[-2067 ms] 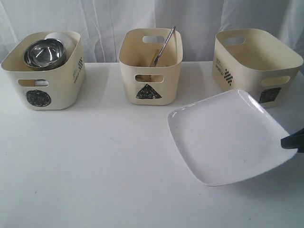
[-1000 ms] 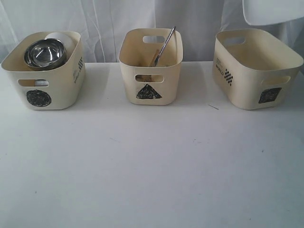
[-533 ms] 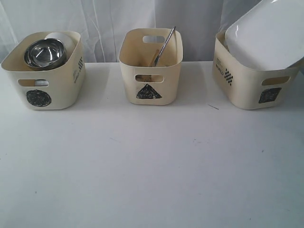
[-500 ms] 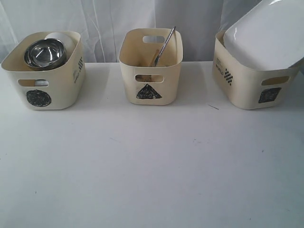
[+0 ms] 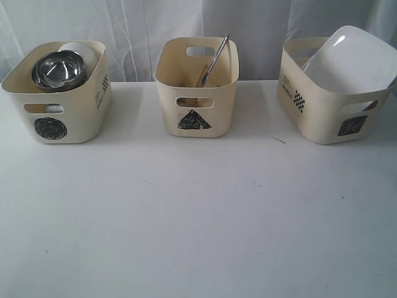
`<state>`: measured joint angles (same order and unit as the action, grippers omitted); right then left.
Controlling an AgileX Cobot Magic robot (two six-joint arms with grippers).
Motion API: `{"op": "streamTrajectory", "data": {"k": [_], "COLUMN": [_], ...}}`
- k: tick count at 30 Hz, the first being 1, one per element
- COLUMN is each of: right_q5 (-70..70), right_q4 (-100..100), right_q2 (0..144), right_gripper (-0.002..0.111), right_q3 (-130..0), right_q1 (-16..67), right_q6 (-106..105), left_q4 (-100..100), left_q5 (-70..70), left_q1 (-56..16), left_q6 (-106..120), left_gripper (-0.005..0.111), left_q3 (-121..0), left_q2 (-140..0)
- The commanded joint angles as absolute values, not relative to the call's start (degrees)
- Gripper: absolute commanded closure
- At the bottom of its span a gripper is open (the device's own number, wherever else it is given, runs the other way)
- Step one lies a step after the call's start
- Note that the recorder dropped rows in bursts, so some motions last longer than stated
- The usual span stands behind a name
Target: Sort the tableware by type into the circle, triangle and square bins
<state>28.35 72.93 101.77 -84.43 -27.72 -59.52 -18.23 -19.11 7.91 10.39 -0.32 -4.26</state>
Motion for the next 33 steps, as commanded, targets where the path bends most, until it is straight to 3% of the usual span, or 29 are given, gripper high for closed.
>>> {"op": "streamTrajectory", "data": {"k": [1,4,8,10,12,15,19,27,33], "right_q5": [39.6,40.3,44.8,48.6,45.6,34.1,19.7,10.9,14.0], "right_q4": [73.7,47.1,-21.7,-41.6,-40.2,-16.8,8.6,14.0,18.2], "right_q2": [93.7,90.0,87.8,86.6,83.6,75.2,62.0,32.4,6.8], "right_gripper": [0.105,0.108,0.108,0.108,0.108,0.108,0.108,0.108,0.108], "right_q3": [-87.2,-86.8,-81.7,-79.4,-78.6,-75.9,-63.0,-27.7,-17.9], "right_q1": [-24.7,-19.2,-12.0,-11.0,-11.0,-10.9,-10.6,-8.7,-8.4], "right_q6": [-58.7,-49.7,4.3,20.0,18.9,7.8,-8.4,-19.3,-19.3], "left_q4": [-18.6,-18.6,-18.6,-18.6,-18.6,-18.6,-18.6,-18.6,-18.6], "left_q5": [-19.1,-19.1,-19.1,-19.1,-19.1,-19.1,-19.1,-19.1,-19.1], "left_q1": [7.9,7.9,7.9,7.9,7.9,7.9,7.9,7.9,7.9], "left_q6": [10.6,10.6,10.6,10.6,10.6,10.6,10.6,10.6,10.6], "left_gripper": [0.107,0.107,0.107,0.107,0.107,0.107,0.107,0.107,0.107], "left_q3": [0.0,0.0,0.0,0.0,0.0,0.0,0.0,0.0,0.0], "left_q2": [-4.0,-4.0,-4.0,-4.0,-4.0,-4.0,-4.0,-4.0,-4.0]}}
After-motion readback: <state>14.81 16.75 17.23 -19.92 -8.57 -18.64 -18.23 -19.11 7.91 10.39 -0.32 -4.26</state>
